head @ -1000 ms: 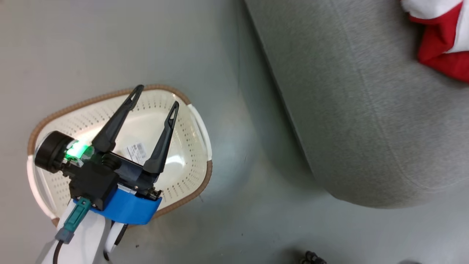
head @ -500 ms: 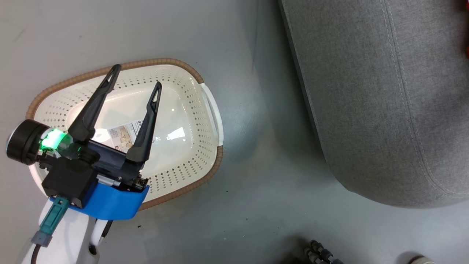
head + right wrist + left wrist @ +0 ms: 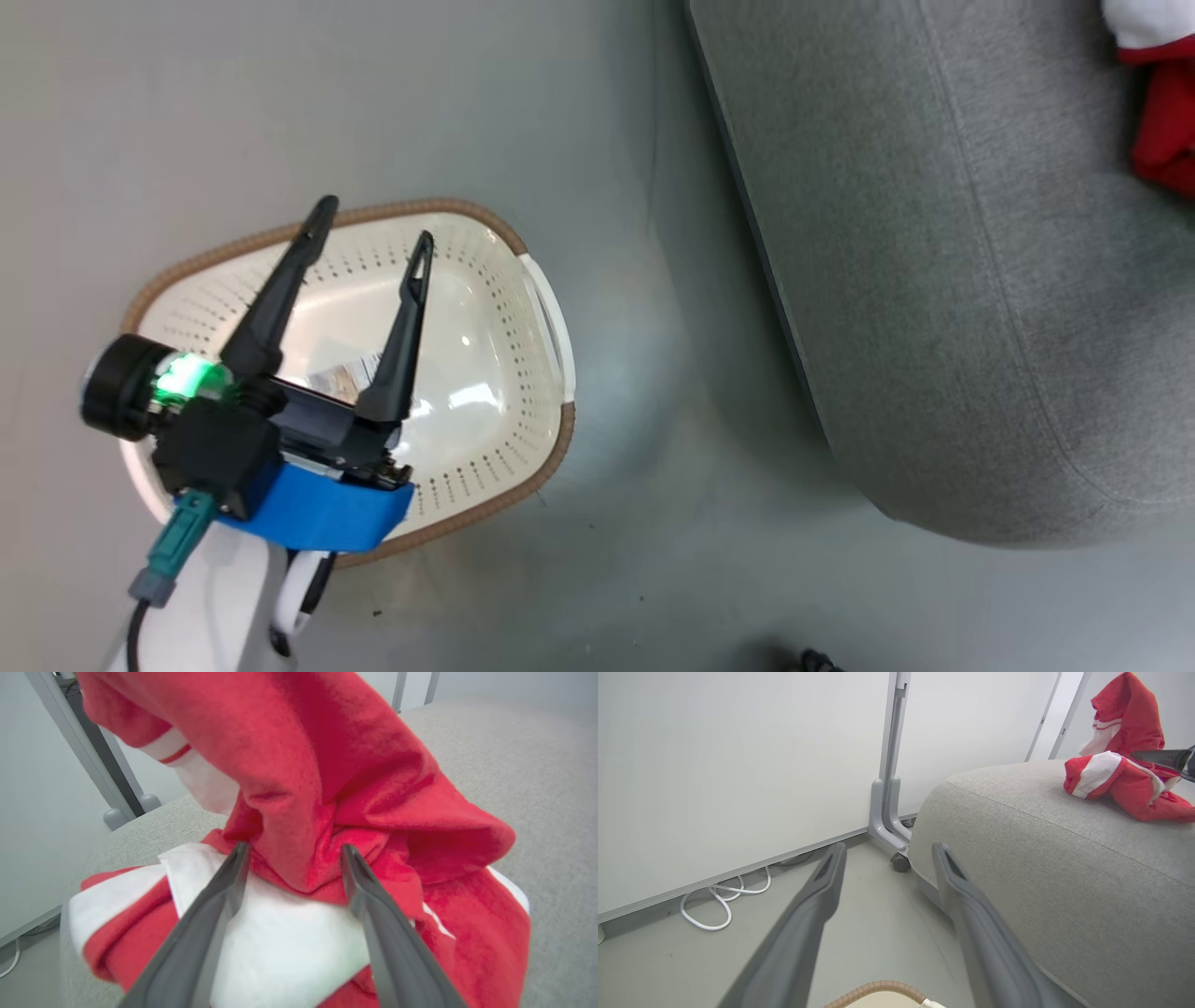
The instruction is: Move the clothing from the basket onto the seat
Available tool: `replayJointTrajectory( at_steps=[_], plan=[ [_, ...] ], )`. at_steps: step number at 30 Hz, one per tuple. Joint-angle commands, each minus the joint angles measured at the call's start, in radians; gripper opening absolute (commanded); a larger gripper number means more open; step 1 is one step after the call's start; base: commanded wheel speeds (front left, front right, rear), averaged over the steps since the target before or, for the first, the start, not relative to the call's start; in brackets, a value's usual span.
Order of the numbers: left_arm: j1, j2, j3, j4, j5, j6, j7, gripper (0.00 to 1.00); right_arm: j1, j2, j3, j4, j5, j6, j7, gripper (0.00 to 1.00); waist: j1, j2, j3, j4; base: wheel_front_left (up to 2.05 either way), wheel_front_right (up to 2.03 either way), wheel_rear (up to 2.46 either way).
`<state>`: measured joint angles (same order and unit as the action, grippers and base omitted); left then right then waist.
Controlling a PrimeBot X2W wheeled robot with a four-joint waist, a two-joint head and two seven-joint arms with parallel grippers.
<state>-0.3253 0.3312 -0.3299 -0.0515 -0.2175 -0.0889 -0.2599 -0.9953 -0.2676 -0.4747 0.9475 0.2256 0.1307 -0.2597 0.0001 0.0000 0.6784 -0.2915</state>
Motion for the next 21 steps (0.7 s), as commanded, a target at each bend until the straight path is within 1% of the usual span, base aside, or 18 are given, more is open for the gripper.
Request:
replayJointTrajectory(
  at_steps=[1, 4, 7, 15, 21],
  plan=[
    [0.013, -0.010, -0.002, 0.013, -0.005, -0.003, -0.006, 1.00, 0.034, -0.019, 0.015, -0.004, -0.016, 0.000, -0.006, 1.00, -0.0001, 0.0000, -0.053, 0.018, 0.00, 0.00, 0.00],
    [0.021, -0.046, 0.000, 0.040, -0.019, -0.007, -0.006, 1.00, 0.091, -0.025, 0.060, -0.017, -0.035, 0.000, -0.006, 1.00, -0.0001, 0.0000, -0.122, 0.040, 0.00, 0.00, 0.00],
    [0.052, -0.077, 0.020, 0.074, -0.034, -0.009, -0.006, 1.00, 0.153, -0.010, 0.110, -0.047, -0.035, 0.000, -0.006, 1.00, -0.0001, 0.0000, -0.192, 0.057, 0.00, 0.00, 0.00],
    [0.142, -0.170, 0.115, 0.139, -0.065, -0.018, -0.006, 1.00, 0.332, 0.063, 0.246, -0.172, 0.025, 0.000, 0.003, 1.00, -0.0001, 0.0000, -0.361, 0.085, 0.00, 0.00, 0.00],
    [0.209, -0.225, 0.191, 0.179, -0.074, -0.029, -0.006, 1.00, 0.482, 0.099, 0.348, -0.284, 0.053, 0.000, 0.034, 1.00, -0.0001, 0.0000, -0.478, 0.118, 0.00, 0.00, 0.00]
  ],
)
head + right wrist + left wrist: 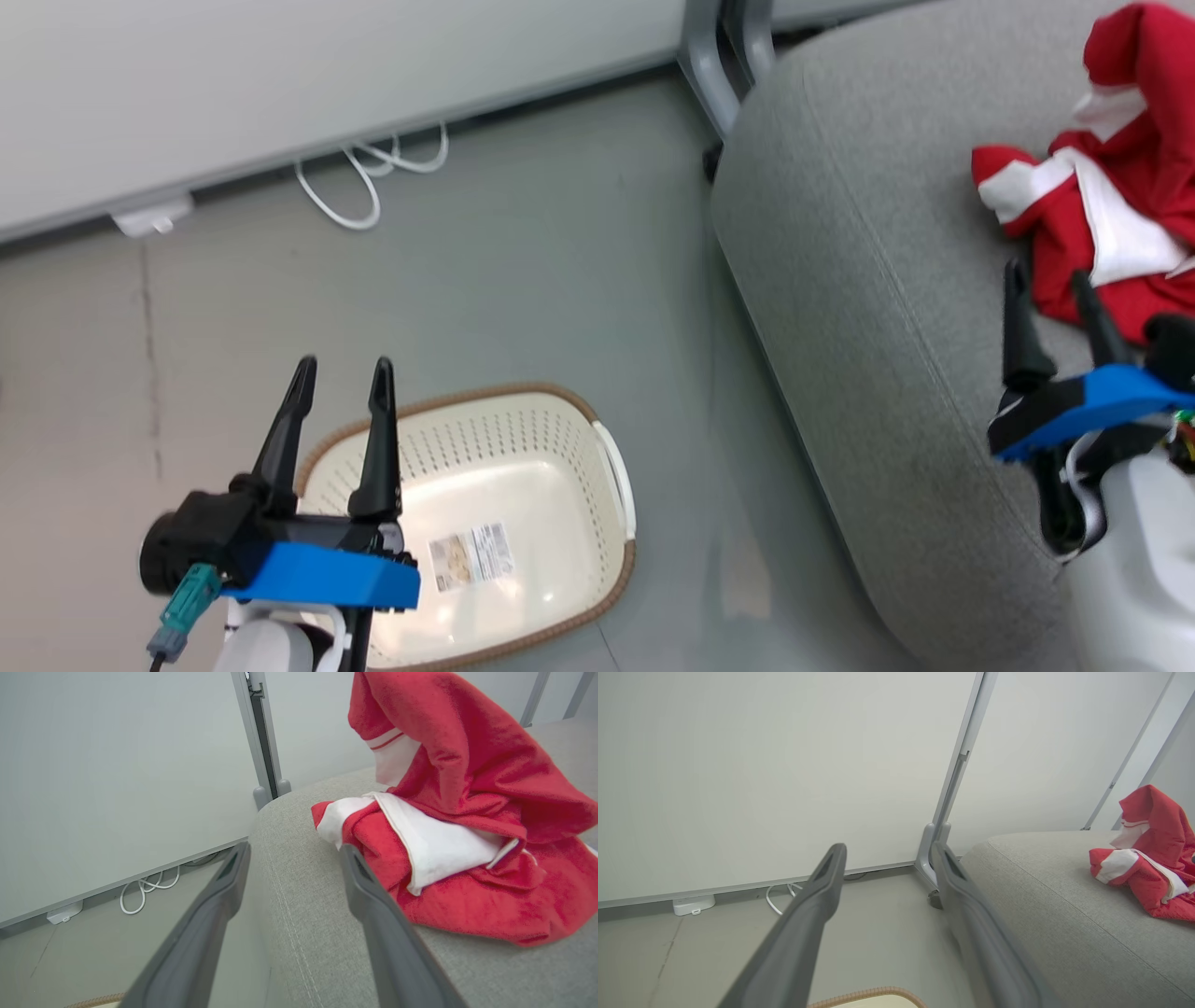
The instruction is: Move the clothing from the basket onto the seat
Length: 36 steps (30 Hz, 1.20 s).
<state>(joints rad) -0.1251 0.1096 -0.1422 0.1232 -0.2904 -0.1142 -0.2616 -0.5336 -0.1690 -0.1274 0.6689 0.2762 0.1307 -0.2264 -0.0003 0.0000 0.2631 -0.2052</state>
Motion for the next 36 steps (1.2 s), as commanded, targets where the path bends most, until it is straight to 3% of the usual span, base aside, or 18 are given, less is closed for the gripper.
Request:
replayJointTrajectory(
  at_steps=[1, 7, 18, 26, 36],
  plan=[
    [0.022, -0.011, 0.016, 0.011, -0.009, -0.006, -0.005, 1.00, 0.045, 0.004, 0.016, -0.029, 0.004, 0.000, 0.007, 1.00, 0.0003, 0.0000, -0.080, 0.038, 0.00, 0.00, 0.00],
    [0.080, -0.034, 0.076, 0.042, -0.008, -0.012, -0.005, 1.00, 0.181, 0.032, 0.062, -0.173, -0.037, 0.000, 0.023, 1.00, 0.0003, 0.0000, -0.159, 0.086, 0.00, 0.00, 0.00],
    [0.146, -0.045, 0.151, 0.130, 0.010, -0.018, -0.005, 1.00, 0.393, 0.101, 0.057, -0.376, -0.121, 0.000, 0.091, 1.00, 0.0003, 0.0000, -0.246, 0.177, 0.00, 0.00, 0.00],
    [0.158, -0.046, 0.165, 0.181, 0.015, -0.019, -0.004, 1.00, 0.470, 0.118, 0.059, -0.444, -0.132, 0.000, 0.121, 1.00, 0.0003, 0.0000, -0.267, 0.213, 0.00, 0.00, 0.00],
    [0.149, -0.037, 0.132, 0.202, 0.003, -0.019, -0.004, 1.00, 0.509, 0.119, 0.061, -0.463, -0.063, 0.000, 0.128, 1.00, 0.0003, 0.0000, -0.277, 0.235, 0.00, 0.00, 0.00]
  ],
)
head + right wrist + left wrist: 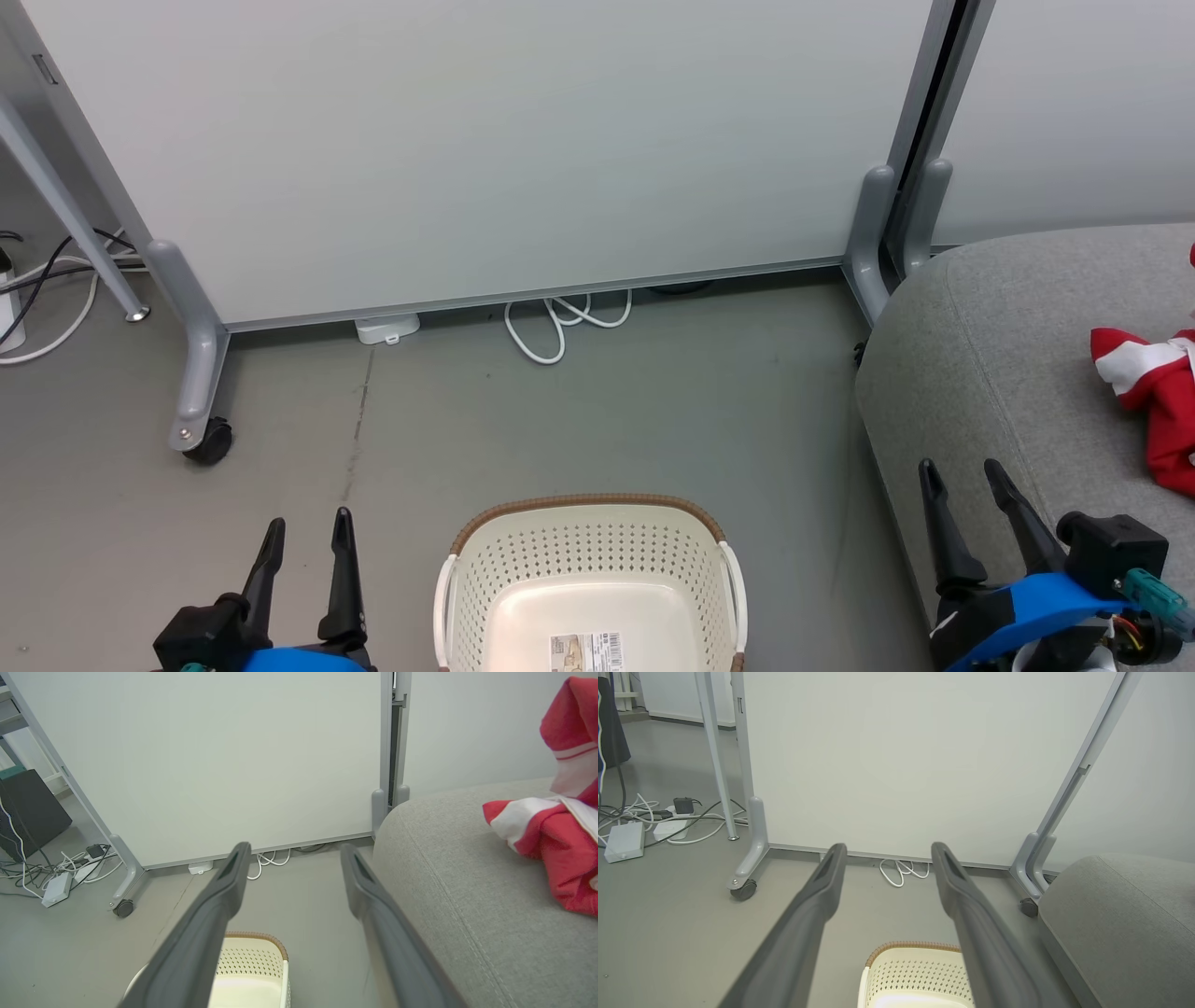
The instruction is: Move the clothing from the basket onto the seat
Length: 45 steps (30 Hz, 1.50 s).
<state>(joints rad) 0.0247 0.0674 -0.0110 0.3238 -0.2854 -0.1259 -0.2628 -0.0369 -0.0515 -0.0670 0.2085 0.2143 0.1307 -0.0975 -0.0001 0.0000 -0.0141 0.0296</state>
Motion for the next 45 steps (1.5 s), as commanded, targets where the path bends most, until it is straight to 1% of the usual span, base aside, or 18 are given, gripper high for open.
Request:
replayJointTrajectory(
  at_steps=[1, 21, 22, 29, 45],
  plan=[
    [0.001, 0.007, -0.001, 0.002, -0.004, -0.008, -0.003, 1.00, 0.012, 0.001, 0.001, -0.003, 0.000, 0.000, -0.001, 1.00, 0.0001, 0.0000, -0.001, 0.000, 0.00, 0.00, 0.00],
    [0.004, 0.013, -0.034, 0.011, -0.031, -0.005, -0.003, 1.00, 0.014, 0.002, 0.010, -0.010, 0.003, 0.000, 0.004, 1.00, 0.0001, 0.0000, 0.007, -0.009, 0.00, 0.00, 0.00],
    [0.000, 0.008, -0.033, 0.009, -0.032, -0.004, 0.000, 0.00, 0.000, 0.000, 0.010, -0.009, 0.000, 0.000, 0.004, 0.00, 0.0001, 0.0000, 0.007, -0.010, 0.00, 0.00, 0.00],
    [0.030, -0.009, -0.034, 0.067, -0.035, -0.004, 0.007, 0.00, 0.020, 0.005, 0.010, 0.056, 0.003, 0.000, 0.010, 0.00, 0.0002, 0.0000, 0.008, -0.010, 0.00, 0.00, 0.00],
    [-0.006, -0.011, 0.000, 0.037, -0.302, -0.004, 0.084, 0.00, 0.000, 0.004, -0.002, 0.053, 0.292, 0.000, 0.052, 0.00, 0.0002, 0.0000, 0.009, -0.013, 0.00, 0.00, 0.00]
  ],
)
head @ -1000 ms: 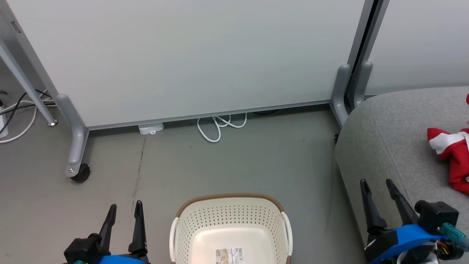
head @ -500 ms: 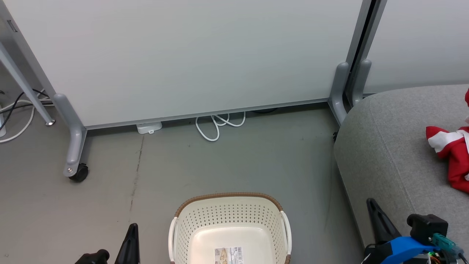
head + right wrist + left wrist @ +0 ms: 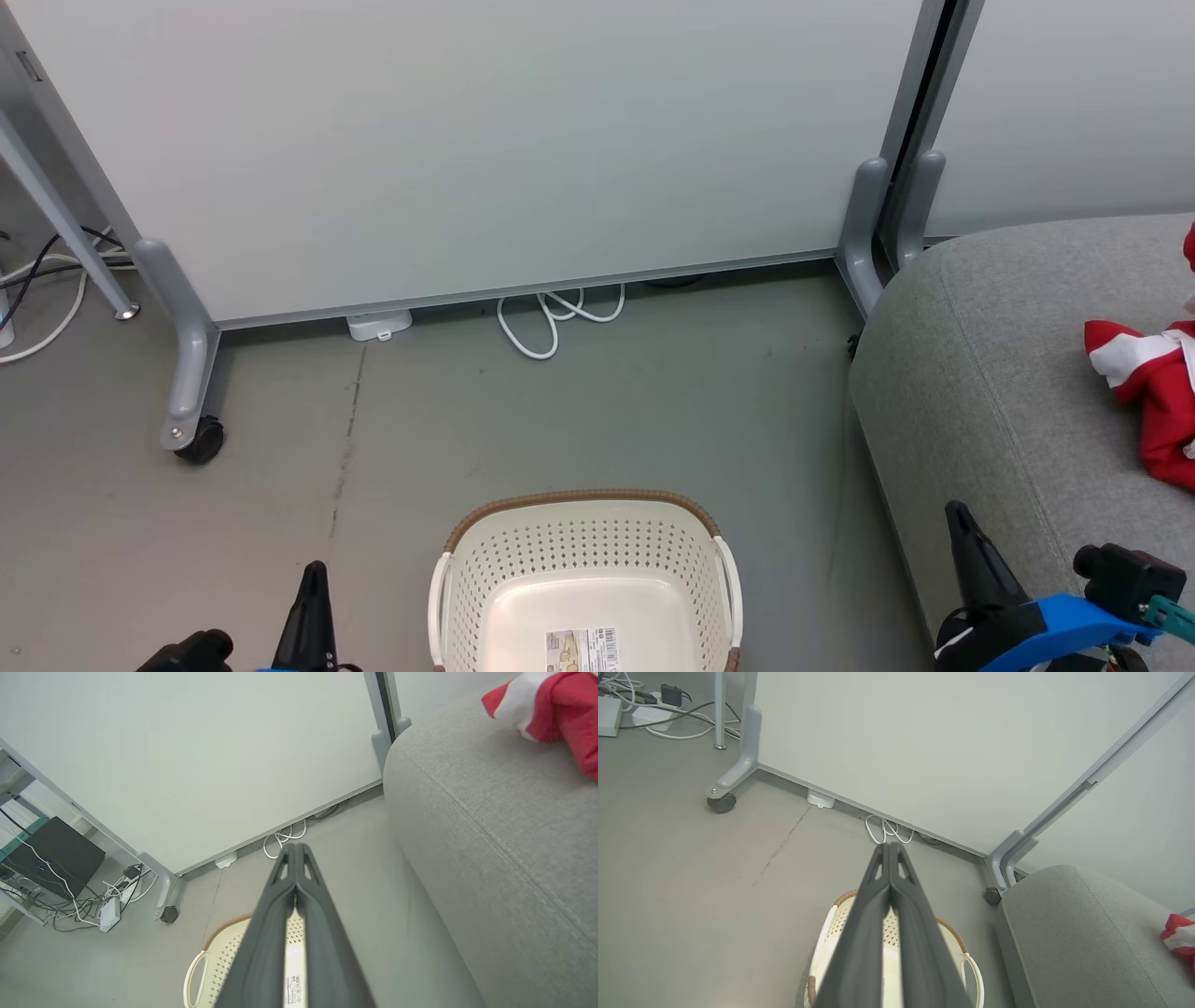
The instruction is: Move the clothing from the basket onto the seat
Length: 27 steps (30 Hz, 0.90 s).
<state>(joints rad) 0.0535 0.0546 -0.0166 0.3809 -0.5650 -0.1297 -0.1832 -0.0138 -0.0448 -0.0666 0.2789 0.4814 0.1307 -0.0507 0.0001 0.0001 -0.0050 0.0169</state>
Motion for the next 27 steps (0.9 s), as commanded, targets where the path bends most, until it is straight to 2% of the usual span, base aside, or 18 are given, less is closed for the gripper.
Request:
replayJointTrajectory(
  at_steps=[1, 27],
  plan=[
    [-0.037, 0.001, 0.007, -0.022, -0.038, 0.000, 0.009, 0.00, -0.025, -0.003, -0.003, -0.018, 0.042, 0.000, 0.007, 0.00, 0.0000, -0.0001, 0.000, 0.000, 0.00, 0.00, 0.00],
    [-0.082, 0.000, 0.049, -0.061, -0.372, -0.001, 0.105, 0.00, -0.052, -0.004, -0.018, -0.026, 0.402, 0.000, 0.059, 0.00, -0.0001, -0.0001, 0.002, -0.004, 0.00, 0.00, 0.00]
  ],
)
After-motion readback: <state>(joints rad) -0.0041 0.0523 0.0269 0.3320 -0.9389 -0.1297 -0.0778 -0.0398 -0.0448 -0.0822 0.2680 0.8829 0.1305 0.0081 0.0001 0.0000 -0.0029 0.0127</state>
